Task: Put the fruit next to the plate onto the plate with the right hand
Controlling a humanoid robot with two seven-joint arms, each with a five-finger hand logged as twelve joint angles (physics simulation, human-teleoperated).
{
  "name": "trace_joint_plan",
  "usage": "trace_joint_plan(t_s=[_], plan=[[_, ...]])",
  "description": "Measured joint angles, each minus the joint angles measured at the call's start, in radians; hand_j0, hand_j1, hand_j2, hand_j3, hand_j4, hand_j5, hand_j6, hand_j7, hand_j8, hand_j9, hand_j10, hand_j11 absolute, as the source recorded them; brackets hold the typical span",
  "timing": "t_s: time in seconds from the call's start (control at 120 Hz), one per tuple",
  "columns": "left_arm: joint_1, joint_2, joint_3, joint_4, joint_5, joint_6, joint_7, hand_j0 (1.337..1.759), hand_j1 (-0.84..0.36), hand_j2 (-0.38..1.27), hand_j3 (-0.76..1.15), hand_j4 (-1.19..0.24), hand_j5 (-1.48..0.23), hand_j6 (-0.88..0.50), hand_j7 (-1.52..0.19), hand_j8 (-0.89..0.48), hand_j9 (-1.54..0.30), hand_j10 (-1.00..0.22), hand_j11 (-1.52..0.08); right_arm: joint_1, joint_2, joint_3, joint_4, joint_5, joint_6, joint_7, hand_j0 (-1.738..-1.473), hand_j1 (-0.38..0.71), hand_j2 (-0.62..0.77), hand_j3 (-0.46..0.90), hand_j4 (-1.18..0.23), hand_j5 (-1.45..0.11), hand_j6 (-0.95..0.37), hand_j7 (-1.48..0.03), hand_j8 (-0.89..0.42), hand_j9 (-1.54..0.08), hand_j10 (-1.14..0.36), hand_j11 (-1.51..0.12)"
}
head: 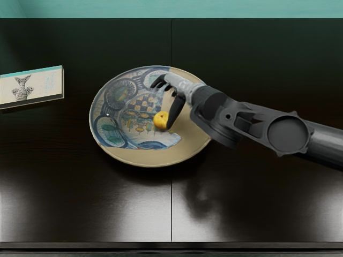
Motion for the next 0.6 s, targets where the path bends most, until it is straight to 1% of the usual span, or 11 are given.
trace_joint_plan(t_s=[0.067,0.1,0.225,0.367,0.433,0.517,0.6], plan=[[0.000,0.000,0.000,0.000,0.000,0.000,0.000,1.658,0.35,0.00,0.00,0.00,0.00,0.00,0.00,0.00,0.00,0.00,0.00,0.001,-0.095,0.038,0.060,0.048,0.042,0.001,-1.658,-0.14,0.14,0.00,-0.24,-0.33,-0.15,-0.32,-0.14,-0.33,-0.24,-0.33],[0.000,0.000,0.000,0.000,0.000,0.000,0.000,1.658,0.35,0.00,0.00,0.00,0.00,0.00,0.00,0.00,0.00,0.00,0.00,0.000,-0.148,0.065,0.080,0.085,0.098,0.013,-1.658,-0.17,0.12,0.00,-0.21,-0.29,-0.13,-0.28,-0.13,-0.29,-0.21,-0.29],[0.000,0.000,0.000,0.000,0.000,0.000,0.000,1.658,0.35,0.00,0.00,0.00,0.00,0.00,0.00,0.00,0.00,0.00,0.00,-0.003,-0.332,0.145,0.118,0.236,0.349,0.111,-1.658,-0.24,0.06,0.00,-0.13,-0.18,-0.09,-0.17,-0.08,-0.17,-0.13,-0.18],[0.000,0.000,0.000,0.000,0.000,0.000,0.000,1.658,0.35,0.00,0.00,0.00,0.00,0.00,0.00,0.00,0.00,0.00,0.00,-0.006,-0.496,0.178,0.129,0.362,0.562,0.224,-1.658,-0.27,0.03,0.00,-0.08,-0.11,-0.06,-0.10,-0.06,-0.11,-0.08,-0.11],[0.000,0.000,0.000,0.000,0.000,0.000,0.000,1.658,0.35,0.00,0.00,0.00,0.00,0.00,0.00,0.00,0.00,0.00,0.00,-0.010,-0.564,0.183,0.125,0.409,0.650,0.268,-1.658,-0.29,0.02,0.00,-0.07,-0.09,-0.05,-0.09,-0.05,-0.09,-0.07,-0.09],[0.001,0.000,0.000,-0.003,0.000,-0.001,0.000,1.658,0.35,0.00,0.00,0.00,0.00,0.00,0.00,0.00,0.00,0.00,0.00,-0.014,-0.618,0.185,0.109,0.447,0.743,0.297,-1.658,-0.30,0.01,0.00,-0.05,-0.07,-0.05,-0.07,-0.04,-0.07,-0.05,-0.07],[-0.004,0.000,-0.001,-0.006,-0.001,-0.003,0.000,1.658,0.35,0.00,0.00,0.00,0.00,0.00,0.00,0.00,0.00,0.00,0.00,-0.027,-0.639,0.184,0.097,0.464,0.789,0.306,-1.658,-0.30,0.01,0.00,-0.05,-0.06,-0.04,-0.06,-0.04,-0.06,-0.05,-0.06]])
